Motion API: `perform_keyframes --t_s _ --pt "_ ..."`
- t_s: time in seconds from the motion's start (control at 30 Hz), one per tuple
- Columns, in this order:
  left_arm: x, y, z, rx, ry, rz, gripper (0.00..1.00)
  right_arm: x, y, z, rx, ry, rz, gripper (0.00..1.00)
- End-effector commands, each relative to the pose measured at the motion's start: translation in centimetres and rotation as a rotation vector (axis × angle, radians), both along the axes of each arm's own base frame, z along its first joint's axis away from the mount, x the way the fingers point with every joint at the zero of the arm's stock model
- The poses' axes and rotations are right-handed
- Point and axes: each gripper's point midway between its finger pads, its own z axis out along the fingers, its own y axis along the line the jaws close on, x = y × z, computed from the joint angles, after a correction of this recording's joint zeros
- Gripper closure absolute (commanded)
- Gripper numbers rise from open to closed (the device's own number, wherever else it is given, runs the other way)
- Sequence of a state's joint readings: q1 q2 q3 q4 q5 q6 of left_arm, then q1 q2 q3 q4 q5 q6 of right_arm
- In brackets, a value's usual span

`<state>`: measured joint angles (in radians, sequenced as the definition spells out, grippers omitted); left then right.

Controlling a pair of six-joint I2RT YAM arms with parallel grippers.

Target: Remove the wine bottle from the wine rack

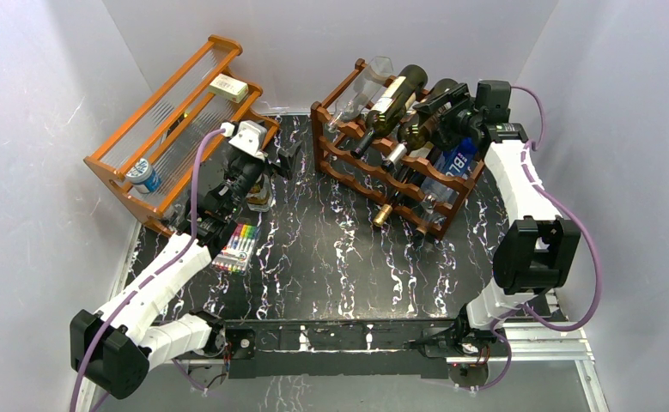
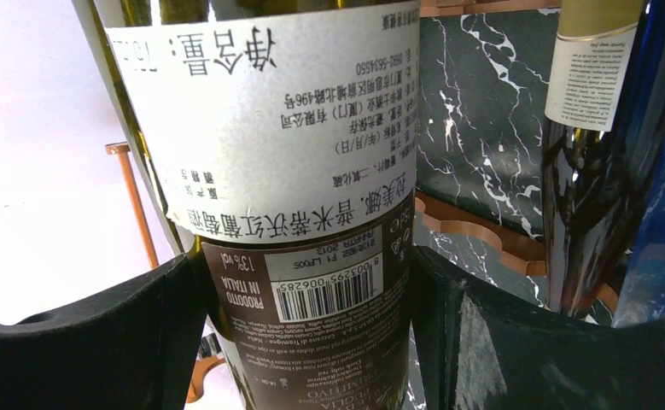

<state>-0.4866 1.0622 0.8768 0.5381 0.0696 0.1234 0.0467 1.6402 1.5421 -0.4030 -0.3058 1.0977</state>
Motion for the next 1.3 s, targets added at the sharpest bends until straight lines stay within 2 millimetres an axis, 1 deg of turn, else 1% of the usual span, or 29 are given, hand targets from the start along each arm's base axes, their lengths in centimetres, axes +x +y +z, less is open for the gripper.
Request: perform_keyframes --t_s 0.0,0.1,0.2,0.27,0.37,0.43,0.53,0.7,0.83,0.93,1.2,1.23,1.27 --pt "-0.9 -0.2 2.1 -0.02 -0.073 -0.027 0.02 0.3 0.1 2.5 0.047 -0.107 -0.011 0.25" --pt "-0.8 -0.3 1.9 -0.017 -0.066 -0.032 0.02 0.2 0.2 2.8 0.054 -0.127 -0.012 0.29" --pt "-0.7 -0.5 1.6 -0.016 -0.06 -0.038 0.02 -0.1 0.3 4.0 0.062 -0.174 -0.005 0.36" --pt "-0.6 -0.6 1.5 -0.015 -0.056 -0.041 0.02 -0.5 0.3 5.0 0.066 -0.218 0.004 0.37" --pt "-0.6 -0.8 1.4 -0.015 -0.053 -0.049 0.02 -1.3 0.9 6.4 0.082 -0.331 0.05 0.38" --pt "-0.6 -0.9 1.3 -0.016 -0.049 -0.054 0.02 -2.1 1.0 6.8 0.095 -0.384 0.063 0.4" --pt "-0.5 -1.0 1.2 -0.018 -0.042 -0.058 0.02 -2.6 1.1 7.2 0.111 -0.448 0.072 0.44" --pt "-0.4 -1.2 0.9 -0.015 -0.035 -0.062 0.02 -2.7 0.8 8.2 0.116 -0.523 0.086 0.47" --pt "-0.4 -1.3 0.7 -0.014 -0.032 -0.065 0.02 -2.8 0.6 9.6 0.133 -0.572 0.088 0.53" --pt "-0.2 -1.4 0.6 -0.013 -0.027 -0.068 0.02 -3.1 0.4 10.9 0.158 -0.602 0.084 0.54" --pt "-0.2 -1.9 0.3 -0.021 -0.012 -0.091 0.02 -4.3 0.9 13.9 0.248 -0.629 0.102 0.55" --pt "-0.2 -2.0 0.2 -0.022 -0.009 -0.096 0.02 -4.2 0.0 14.3 0.252 -0.633 0.086 0.55" --pt "-0.3 -2.0 0.2 -0.024 -0.007 -0.1 0.02 -4.4 0.0 14.6 0.26 -0.632 0.09 0.55"
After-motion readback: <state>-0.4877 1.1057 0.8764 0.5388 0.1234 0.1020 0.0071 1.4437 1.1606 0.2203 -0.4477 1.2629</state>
